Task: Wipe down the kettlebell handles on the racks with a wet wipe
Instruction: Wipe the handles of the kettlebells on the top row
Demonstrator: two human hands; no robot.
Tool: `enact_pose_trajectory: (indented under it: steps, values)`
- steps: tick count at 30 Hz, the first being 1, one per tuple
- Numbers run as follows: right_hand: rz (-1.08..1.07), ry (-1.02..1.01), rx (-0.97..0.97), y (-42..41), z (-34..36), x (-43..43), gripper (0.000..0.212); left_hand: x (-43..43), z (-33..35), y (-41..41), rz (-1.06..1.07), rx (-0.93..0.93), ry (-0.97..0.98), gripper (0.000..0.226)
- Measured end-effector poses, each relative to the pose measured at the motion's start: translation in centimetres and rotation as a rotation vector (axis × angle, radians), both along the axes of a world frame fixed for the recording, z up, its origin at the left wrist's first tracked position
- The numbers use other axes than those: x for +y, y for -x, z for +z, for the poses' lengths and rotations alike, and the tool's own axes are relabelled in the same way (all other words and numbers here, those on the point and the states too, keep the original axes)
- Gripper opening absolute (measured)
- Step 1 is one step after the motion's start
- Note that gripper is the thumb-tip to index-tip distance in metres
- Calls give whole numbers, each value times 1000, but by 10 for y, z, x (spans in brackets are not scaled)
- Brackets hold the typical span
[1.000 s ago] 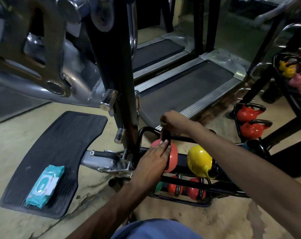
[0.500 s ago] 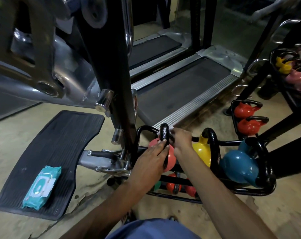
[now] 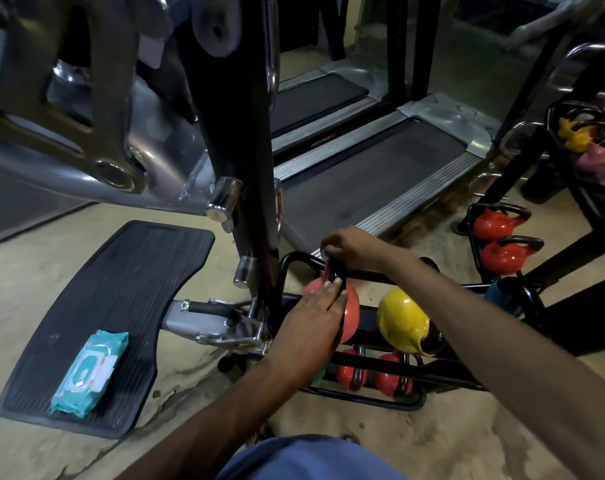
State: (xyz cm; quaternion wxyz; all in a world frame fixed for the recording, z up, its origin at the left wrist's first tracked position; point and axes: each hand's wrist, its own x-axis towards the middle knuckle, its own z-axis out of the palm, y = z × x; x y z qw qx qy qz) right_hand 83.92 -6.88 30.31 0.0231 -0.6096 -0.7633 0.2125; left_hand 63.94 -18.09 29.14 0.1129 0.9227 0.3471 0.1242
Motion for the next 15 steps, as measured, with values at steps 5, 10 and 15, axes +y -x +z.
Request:
enact_pose_trajectory:
  steps: [5, 10, 15]
  values:
    - [274, 121, -334, 19, 22, 3, 28, 0, 2, -2, -1, 24, -9, 74]
    - [313, 196, -383, 35, 29, -5, 34, -5, 7, 0, 2, 53, 18, 58]
    - [398, 61, -491, 37, 30, -21, 36, -26, -1, 16, -75, 97, -39, 58]
